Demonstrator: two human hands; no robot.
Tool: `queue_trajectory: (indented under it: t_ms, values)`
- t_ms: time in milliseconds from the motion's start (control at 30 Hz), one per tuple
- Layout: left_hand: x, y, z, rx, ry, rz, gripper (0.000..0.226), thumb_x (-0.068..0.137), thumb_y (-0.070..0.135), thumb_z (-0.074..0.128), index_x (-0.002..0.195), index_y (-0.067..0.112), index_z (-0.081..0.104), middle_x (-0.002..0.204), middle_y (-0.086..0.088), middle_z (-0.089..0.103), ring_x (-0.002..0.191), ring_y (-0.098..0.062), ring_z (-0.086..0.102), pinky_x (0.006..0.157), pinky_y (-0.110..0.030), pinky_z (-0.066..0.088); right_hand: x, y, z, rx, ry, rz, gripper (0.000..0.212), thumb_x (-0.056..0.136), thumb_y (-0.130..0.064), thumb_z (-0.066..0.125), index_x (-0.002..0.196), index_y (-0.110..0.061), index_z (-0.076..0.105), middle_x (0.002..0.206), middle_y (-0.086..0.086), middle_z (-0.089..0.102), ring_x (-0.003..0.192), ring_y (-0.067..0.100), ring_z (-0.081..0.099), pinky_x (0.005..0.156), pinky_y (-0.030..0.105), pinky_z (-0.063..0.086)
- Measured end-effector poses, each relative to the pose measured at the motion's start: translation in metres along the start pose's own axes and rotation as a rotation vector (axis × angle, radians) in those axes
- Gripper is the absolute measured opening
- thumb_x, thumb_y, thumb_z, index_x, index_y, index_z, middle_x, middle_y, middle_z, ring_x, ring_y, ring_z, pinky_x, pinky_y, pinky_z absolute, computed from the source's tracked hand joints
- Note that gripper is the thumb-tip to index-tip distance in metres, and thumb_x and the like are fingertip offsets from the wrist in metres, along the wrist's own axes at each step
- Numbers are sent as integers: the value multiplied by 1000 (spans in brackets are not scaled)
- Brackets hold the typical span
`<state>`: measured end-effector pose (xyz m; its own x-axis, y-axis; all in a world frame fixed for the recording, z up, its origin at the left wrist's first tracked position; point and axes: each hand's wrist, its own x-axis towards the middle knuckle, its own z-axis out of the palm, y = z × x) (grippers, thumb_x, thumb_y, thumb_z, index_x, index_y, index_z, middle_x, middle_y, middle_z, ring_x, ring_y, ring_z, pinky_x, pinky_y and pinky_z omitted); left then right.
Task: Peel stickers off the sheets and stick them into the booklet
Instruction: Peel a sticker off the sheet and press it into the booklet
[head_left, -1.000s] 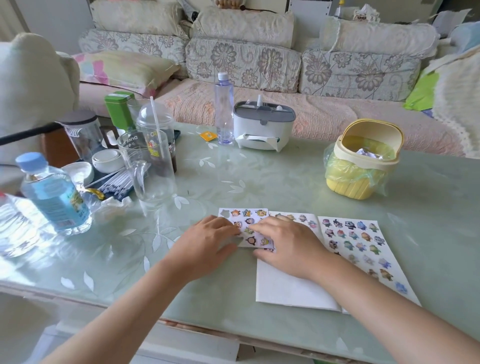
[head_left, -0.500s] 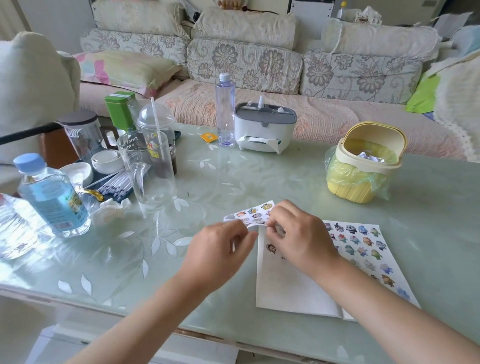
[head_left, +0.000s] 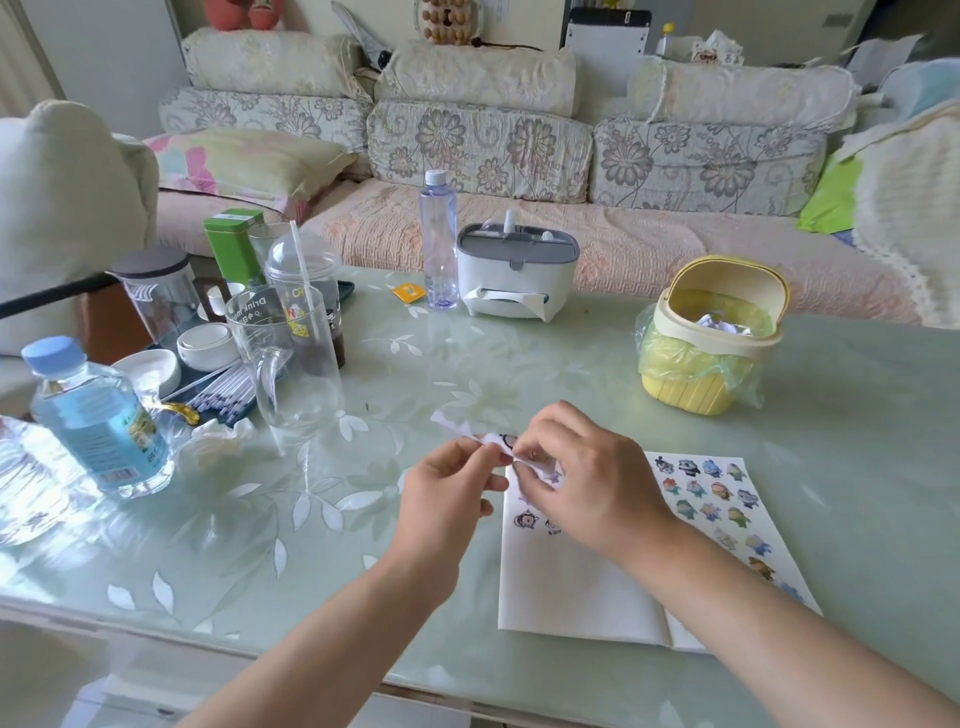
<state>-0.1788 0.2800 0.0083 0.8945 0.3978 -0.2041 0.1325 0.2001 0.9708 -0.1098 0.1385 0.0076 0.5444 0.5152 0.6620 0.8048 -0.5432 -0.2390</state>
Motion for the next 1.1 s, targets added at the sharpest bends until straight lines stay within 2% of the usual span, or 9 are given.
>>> queue_trajectory:
  t_ms: [100,233,333,433,600,667,767,933,1100]
  values:
    - [1,3,4,-7,-9,29,14,94,20,64,88,14,75,89,-1,76,79,-11,67,67,-24,46,2,-4,-5,161,-27,186,12,82,-39,65,90,-31,69,84,-17,63,62,-7,51,57,11,38]
    - [2,4,9,23,-14,85,11,95,21,66,91,16,75,77,6,73,74,-5,66,61,-18,49,7,-4,-12,280,-72,408,9,83,-40,76,88,-32,77,76,-23,67,61,-5,57,60,16,40]
    - [4,4,13,62,-34,137,10,95,18,66,90,16,75,77,4,73,73,-5,67,59,-15,49,9,-2,-18,403,-130,576,10,81,-40,80,86,-32,79,64,-27,66,56,-3,61,61,22,49]
    - [6,6,17,95,-51,186,12,95,16,65,88,16,75,78,1,75,73,-5,66,59,-15,49,13,1,-23,501,-122,637,6,80,-34,82,82,-29,79,67,-20,71,60,-3,63,63,20,50]
    - [10,6,22,181,-51,265,15,95,15,65,84,18,76,80,1,75,80,-13,68,66,-24,54,15,0,-30,645,-118,772,9,85,-20,78,77,-24,78,52,-16,63,43,-2,50,45,13,42]
    - [12,5,24,201,-45,267,17,95,17,66,82,21,75,80,0,75,85,-20,68,71,-32,57,16,0,-32,646,-131,802,8,87,-19,76,80,-19,79,47,-17,59,41,-2,49,44,12,41]
    - [13,4,26,213,-27,262,18,94,17,66,79,22,75,78,0,74,87,-24,68,74,-35,57,17,0,-33,616,-137,810,10,88,-19,74,81,-14,80,44,-17,57,39,-1,50,43,12,40]
    - [14,2,26,259,-17,290,21,94,18,65,76,24,74,77,0,73,86,-27,67,83,-52,56,16,-3,-32,568,-131,801,16,86,-23,73,72,-22,79,45,-13,57,42,3,49,45,12,40]
    - [13,1,24,235,-22,296,18,93,22,64,77,24,73,78,-3,72,87,-29,67,85,-52,56,17,-2,-30,584,-73,857,17,86,-22,74,69,-19,77,50,-13,61,40,3,54,44,13,40]
